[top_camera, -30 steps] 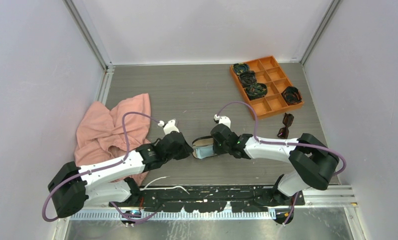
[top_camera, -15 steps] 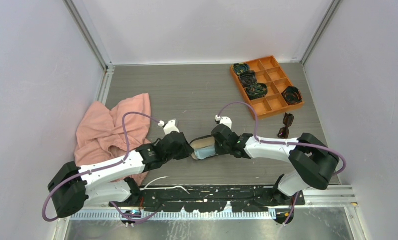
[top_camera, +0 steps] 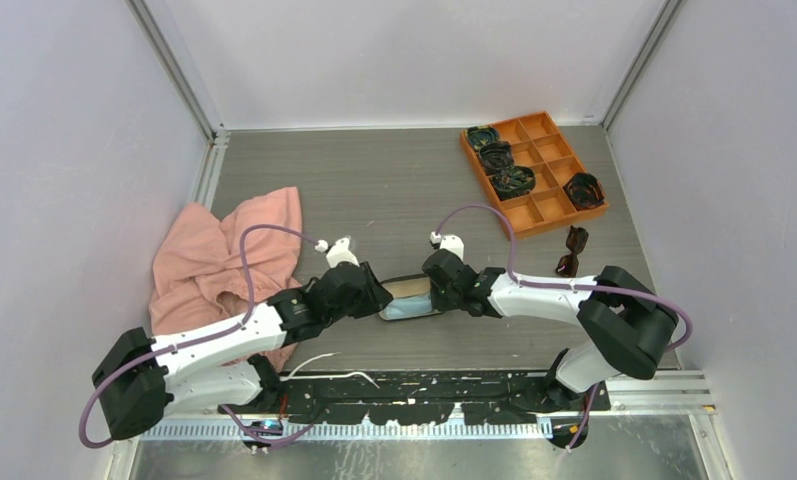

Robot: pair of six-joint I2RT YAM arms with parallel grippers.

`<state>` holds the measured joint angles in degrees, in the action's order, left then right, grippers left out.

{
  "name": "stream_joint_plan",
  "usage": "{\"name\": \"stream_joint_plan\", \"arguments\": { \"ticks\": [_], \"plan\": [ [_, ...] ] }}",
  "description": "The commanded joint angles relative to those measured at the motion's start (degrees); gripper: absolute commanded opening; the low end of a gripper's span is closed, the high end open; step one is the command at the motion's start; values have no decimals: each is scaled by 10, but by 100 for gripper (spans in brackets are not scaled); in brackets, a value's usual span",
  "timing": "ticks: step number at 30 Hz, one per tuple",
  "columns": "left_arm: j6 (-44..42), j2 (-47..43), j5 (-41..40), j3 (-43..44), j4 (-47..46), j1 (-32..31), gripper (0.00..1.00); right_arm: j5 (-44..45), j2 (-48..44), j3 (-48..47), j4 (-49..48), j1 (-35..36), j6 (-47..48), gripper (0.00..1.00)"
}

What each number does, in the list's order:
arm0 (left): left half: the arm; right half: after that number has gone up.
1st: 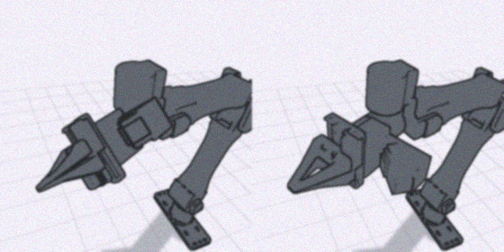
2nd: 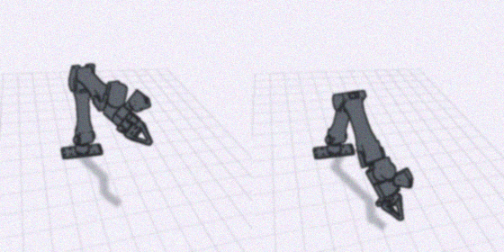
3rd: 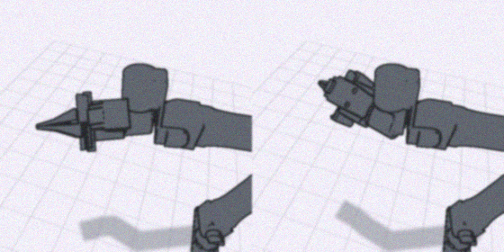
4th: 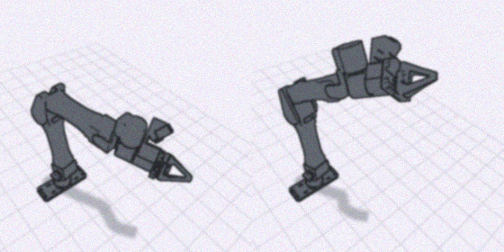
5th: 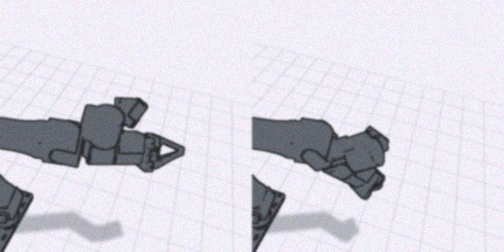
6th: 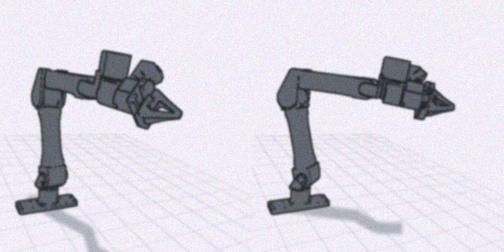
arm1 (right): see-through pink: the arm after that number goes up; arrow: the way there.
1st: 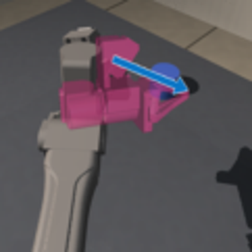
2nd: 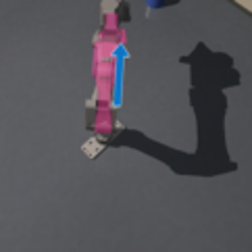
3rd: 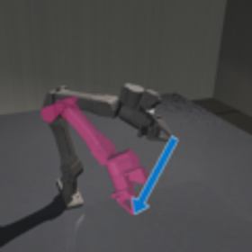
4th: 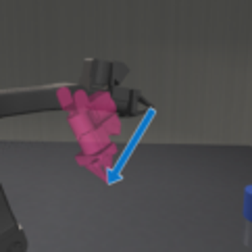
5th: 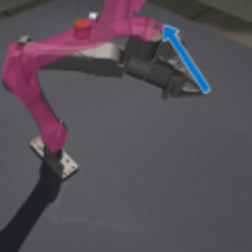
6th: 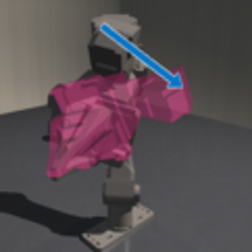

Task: Organize the sunglasses
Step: Place the glasses cleaning cloth in the sunglasses case.

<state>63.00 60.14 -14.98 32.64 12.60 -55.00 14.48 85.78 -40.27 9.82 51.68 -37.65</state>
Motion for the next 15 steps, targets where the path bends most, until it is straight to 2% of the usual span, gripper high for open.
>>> {"name": "stream_joint_plan", "arguments": {
  "ticks": [1,8,15],
  "plan": [
    [-7,20,37,2,-74,-5,31,17,1,-2,16,0,4,1],
    [-13,134,43,33,-123,-16,21,21,1,-3,23,0,3,1],
    [2,173,18,34,-77,-16,17,10,-22,-15,48,-2,-4,1]
  ]
}}
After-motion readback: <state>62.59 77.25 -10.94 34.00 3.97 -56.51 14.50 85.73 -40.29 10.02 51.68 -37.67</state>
